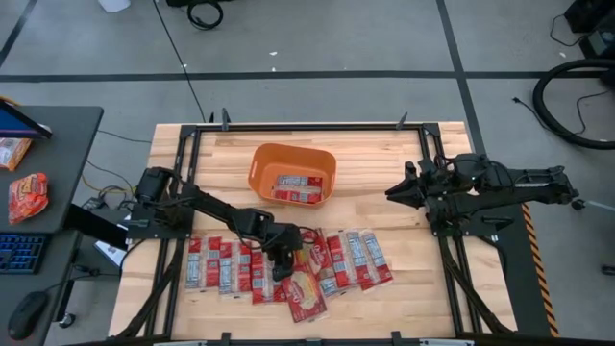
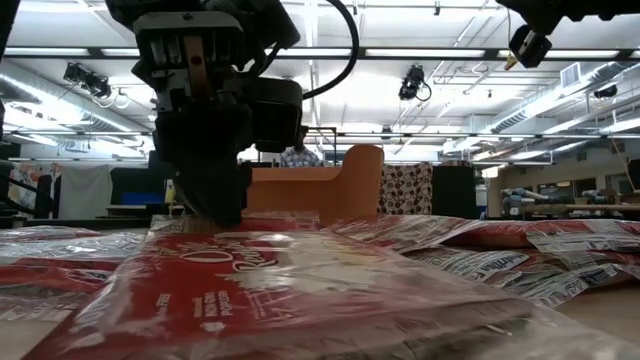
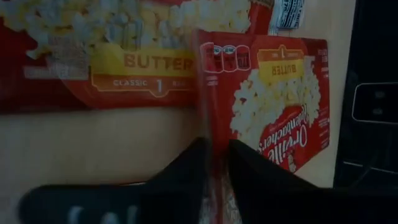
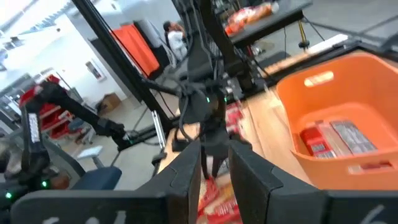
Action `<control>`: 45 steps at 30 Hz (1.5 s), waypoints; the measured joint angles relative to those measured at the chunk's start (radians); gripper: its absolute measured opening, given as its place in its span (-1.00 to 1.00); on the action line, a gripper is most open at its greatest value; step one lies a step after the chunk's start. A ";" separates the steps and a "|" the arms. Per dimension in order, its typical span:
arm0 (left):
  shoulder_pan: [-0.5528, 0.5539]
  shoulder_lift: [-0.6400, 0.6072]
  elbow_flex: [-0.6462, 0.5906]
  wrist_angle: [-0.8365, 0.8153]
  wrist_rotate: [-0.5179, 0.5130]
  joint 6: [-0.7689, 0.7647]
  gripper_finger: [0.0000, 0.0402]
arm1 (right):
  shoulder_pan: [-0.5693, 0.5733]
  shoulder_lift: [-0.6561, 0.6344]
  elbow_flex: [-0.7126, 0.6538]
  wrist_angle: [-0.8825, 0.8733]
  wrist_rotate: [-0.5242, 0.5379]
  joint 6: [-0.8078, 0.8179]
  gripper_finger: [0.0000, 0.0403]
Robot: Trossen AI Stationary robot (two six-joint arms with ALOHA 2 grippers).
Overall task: Sort popcorn bags into baskets
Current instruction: Put the red popcorn bag into the orange bin
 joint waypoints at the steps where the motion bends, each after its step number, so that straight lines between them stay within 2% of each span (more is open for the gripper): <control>1: 0.000 0.000 0.000 0.000 -0.001 -0.011 -0.75 | 0.000 0.000 0.000 0.016 0.000 0.002 -0.56; 4: 0.004 0.000 0.000 0.000 -0.007 -0.037 -0.95 | 0.000 0.000 0.000 0.065 0.000 0.005 -0.56; 10: 0.027 -0.029 0.000 0.004 -0.002 -0.078 -0.97 | 0.001 0.000 0.000 0.095 -0.009 0.089 -0.56; 14: 0.047 -0.099 0.000 -0.005 0.007 -0.104 -0.98 | 0.001 0.000 0.000 0.091 -0.113 0.220 -0.56; 17: 0.066 -0.172 0.000 -0.011 0.006 -0.142 -0.98 | 0.001 0.001 0.000 0.088 -0.185 0.170 -0.56; 20: 0.086 -0.244 0.000 -0.028 -0.017 -0.185 -0.99 | 0.000 0.003 0.000 0.074 -0.142 0.105 -0.56; 23: 0.107 -0.315 0.000 -0.039 -0.054 -0.223 -0.99 | -0.001 0.002 0.000 0.075 -0.109 0.108 -0.56; 28: 0.149 -0.423 0.000 -0.041 -0.124 -0.253 -0.99 | -0.001 0.002 0.000 0.089 -0.156 0.124 -0.56; 32: 0.188 -0.496 0.000 -0.046 -0.210 -0.254 -0.99 | -0.001 0.000 0.000 0.090 -0.137 0.105 -0.56; 35: 0.228 -0.525 0.000 -0.039 -0.247 -0.254 -0.99 | -0.001 0.000 0.000 0.093 -0.133 0.104 -0.56; 45: 0.380 -0.563 0.001 0.061 -0.255 -0.219 -0.99 | -0.001 0.002 0.000 0.107 -0.130 0.112 -0.56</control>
